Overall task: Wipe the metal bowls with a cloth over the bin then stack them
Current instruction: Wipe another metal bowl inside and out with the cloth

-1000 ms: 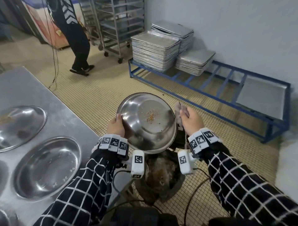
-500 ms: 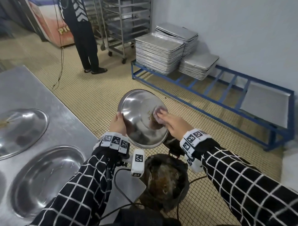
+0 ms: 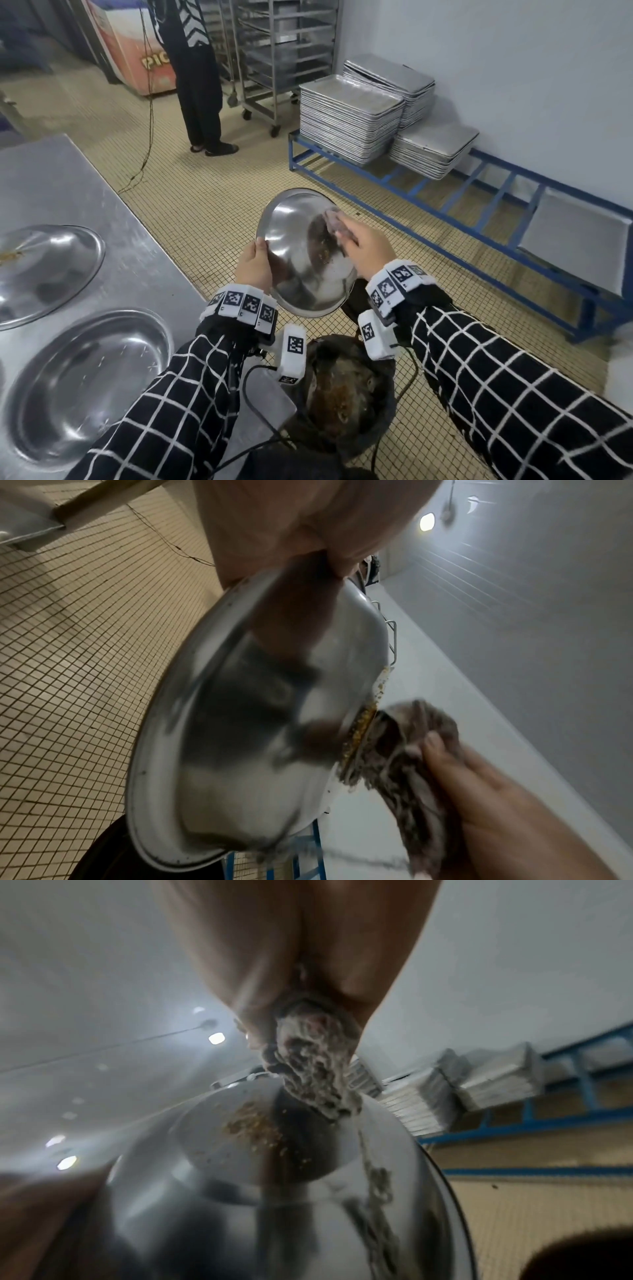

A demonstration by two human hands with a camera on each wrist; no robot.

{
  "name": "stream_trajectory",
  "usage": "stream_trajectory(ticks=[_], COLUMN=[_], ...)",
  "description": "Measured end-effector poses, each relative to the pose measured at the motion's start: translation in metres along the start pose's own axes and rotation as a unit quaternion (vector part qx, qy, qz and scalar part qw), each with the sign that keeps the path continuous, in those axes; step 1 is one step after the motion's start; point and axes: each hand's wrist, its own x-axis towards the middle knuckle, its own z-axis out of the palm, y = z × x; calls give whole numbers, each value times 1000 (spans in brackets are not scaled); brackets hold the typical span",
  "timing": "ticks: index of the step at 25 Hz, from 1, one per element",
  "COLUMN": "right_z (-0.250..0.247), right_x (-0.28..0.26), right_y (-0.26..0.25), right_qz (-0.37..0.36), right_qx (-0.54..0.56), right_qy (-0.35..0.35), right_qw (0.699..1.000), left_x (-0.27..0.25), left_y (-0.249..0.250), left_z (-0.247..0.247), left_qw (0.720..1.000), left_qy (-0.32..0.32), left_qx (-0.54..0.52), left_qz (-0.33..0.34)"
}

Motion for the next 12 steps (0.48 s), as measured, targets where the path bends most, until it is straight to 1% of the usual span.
stream_trajectory(ticks=[2, 3, 5, 7, 9, 10, 12], right_z=[9, 13, 18, 21, 22, 21, 21], right_x=[1, -3, -16, -34, -50, -58, -70], right_y=[-2, 1, 11, 21, 29, 32, 36], right_qz=[-47, -68, -97, -110, -96, -72, 6], right_qx=[-52, -61, -66, -67, -28, -6, 22], right_qy=[-47, -62, -81, -100, -109, -110, -93], right_qw=[996, 994, 990, 987, 989, 991, 995], left_x=[-3, -3, -2, 0, 2, 2, 0], left_y=[3, 3, 6, 7, 7, 6, 5], left_z=[2, 2, -1, -5, -9, -9, -8], left_qw=[1000, 1000, 1000, 999, 999, 998, 998], left_qy=[-5, -3, 14, 38, 48, 53, 64], left_qx=[11, 14, 4, -9, -15, -19, -17], left_qz=[7, 10, 16, 14, 15, 15, 19])
